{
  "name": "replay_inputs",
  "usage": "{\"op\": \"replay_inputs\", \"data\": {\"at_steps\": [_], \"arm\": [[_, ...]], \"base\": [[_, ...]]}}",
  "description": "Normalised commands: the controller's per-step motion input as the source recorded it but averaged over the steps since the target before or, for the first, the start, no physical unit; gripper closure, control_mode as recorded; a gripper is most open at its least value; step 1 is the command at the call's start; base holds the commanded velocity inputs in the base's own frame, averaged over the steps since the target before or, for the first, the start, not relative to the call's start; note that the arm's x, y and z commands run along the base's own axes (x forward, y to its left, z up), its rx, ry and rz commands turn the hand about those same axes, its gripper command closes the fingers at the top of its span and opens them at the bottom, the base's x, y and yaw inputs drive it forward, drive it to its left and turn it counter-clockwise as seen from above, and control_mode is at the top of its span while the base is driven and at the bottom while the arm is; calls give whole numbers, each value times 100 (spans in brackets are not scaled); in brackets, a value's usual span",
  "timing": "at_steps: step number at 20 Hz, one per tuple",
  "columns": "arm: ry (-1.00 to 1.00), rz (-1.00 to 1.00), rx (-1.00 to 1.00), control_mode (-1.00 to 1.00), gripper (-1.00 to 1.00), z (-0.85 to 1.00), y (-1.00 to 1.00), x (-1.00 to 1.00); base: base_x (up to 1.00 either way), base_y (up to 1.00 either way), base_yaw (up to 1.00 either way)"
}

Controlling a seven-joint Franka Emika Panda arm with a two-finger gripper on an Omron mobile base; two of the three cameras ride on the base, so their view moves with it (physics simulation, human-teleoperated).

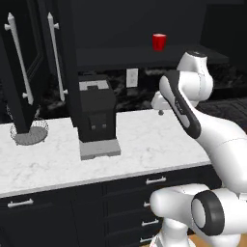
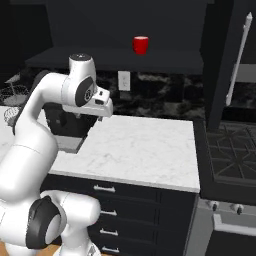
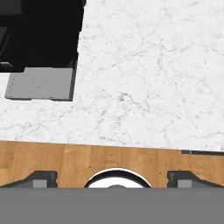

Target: Gather all objects into one cabinet and sort the glasses and bowls to opposite sides.

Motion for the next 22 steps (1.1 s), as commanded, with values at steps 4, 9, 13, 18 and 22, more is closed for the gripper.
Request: {"op": "replay_inputs", "data": {"at_steps": [4,9,13,18,22], "arm": [[0,0,0,100,-100,0,0,0],[0,0,0,100,-100,0,0,0],[0,0,0,100,-100,0,0,0],[0,0,0,100,-100,0,0,0],[0,0,0,100,-100,0,0,0]], "base": [[46,-21,14],[52,-24,1],[42,-21,0],[12,-8,0],[8,0,0]]}}
